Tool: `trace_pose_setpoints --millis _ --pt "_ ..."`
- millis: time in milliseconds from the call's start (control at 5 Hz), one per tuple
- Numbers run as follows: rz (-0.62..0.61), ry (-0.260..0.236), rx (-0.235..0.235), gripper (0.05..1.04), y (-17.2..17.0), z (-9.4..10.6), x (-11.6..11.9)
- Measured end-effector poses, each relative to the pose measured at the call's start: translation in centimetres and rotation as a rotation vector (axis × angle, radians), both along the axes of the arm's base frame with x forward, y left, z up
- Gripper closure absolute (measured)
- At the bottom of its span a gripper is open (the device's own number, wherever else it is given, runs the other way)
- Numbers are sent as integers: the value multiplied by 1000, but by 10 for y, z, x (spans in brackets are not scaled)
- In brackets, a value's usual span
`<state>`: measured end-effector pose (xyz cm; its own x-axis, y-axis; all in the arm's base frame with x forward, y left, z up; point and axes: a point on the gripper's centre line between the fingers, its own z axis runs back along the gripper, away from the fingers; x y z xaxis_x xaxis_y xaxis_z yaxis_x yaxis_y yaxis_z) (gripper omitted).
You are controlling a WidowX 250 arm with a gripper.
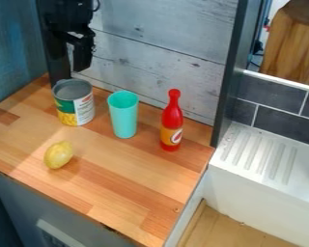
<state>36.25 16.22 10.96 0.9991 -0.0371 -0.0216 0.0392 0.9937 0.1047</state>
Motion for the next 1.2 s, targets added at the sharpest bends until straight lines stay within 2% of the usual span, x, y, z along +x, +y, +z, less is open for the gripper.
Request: trace_pose_setpoints --millis 200,400,600,1000,1200 --pt "3 41 -21 83 -1 -17 -2" --pt "3 -12 -71 83 -8 -17 8" --pt "41 -102 -104 83 -5 -15 19" --pt "130 -221 -64 83 10 -21 30" --pt "155 -262 -78 83 8 -24 36"
